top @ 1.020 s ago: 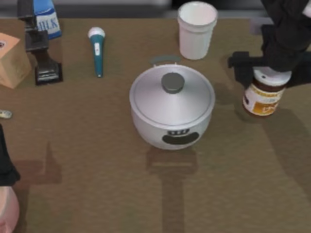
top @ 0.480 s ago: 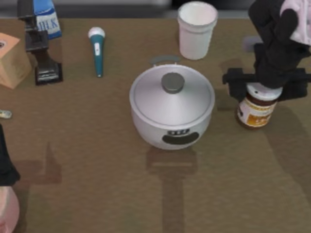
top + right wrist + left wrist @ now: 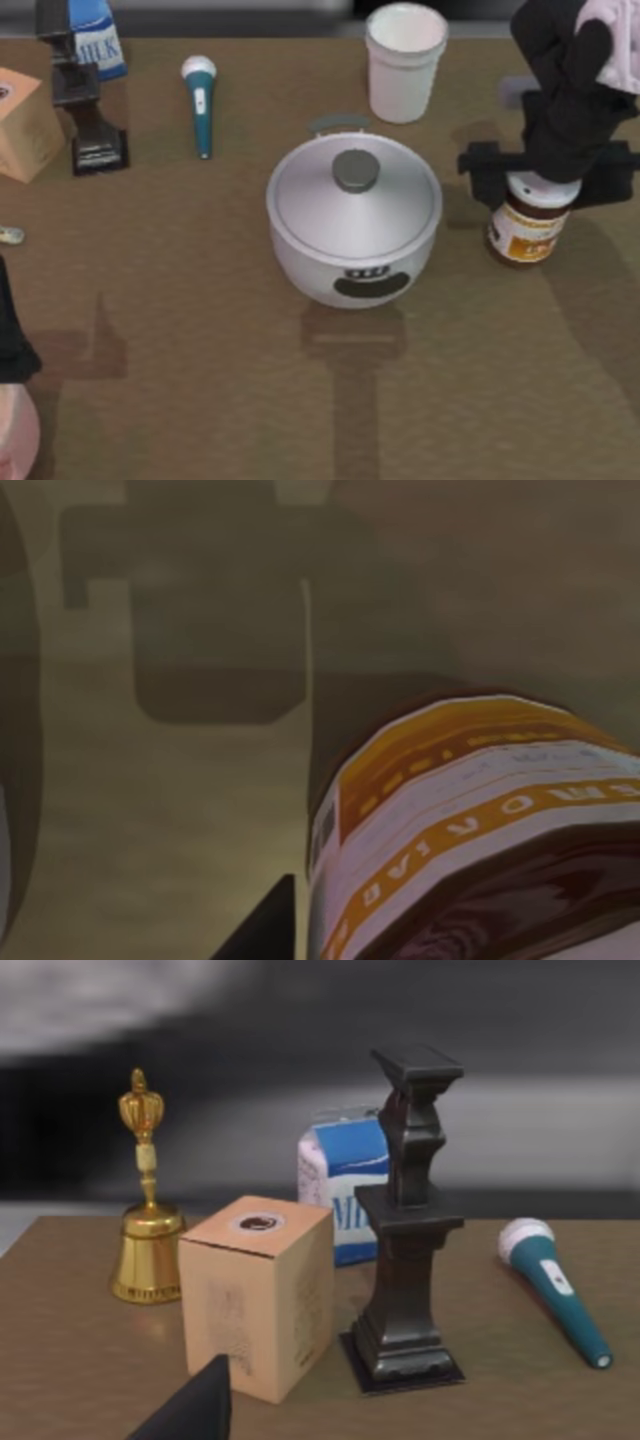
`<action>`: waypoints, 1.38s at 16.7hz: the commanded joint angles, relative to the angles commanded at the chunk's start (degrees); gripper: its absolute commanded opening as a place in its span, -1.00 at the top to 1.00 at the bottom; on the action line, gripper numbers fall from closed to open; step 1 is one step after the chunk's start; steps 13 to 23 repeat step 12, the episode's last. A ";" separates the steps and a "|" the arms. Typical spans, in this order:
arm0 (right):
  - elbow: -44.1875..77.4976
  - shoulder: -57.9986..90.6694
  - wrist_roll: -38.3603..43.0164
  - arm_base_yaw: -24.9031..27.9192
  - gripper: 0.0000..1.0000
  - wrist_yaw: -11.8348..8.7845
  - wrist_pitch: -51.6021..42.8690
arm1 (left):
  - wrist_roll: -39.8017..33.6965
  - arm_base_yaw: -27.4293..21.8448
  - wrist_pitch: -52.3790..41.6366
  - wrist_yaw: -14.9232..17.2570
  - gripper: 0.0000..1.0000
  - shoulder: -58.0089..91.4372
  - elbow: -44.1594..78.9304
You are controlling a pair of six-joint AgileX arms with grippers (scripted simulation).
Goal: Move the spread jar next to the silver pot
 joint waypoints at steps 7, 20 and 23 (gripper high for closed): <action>0.00 0.00 0.00 0.00 -1.00 0.00 0.00 | 0.00 0.00 0.00 0.00 -1.00 0.00 0.00; 0.00 0.00 0.00 0.00 -1.00 0.00 0.00 | 0.00 0.00 0.00 0.00 -1.00 0.00 0.00; 0.00 0.00 0.00 0.00 -1.00 0.00 0.00 | 0.00 0.00 0.00 0.00 -1.00 0.00 0.00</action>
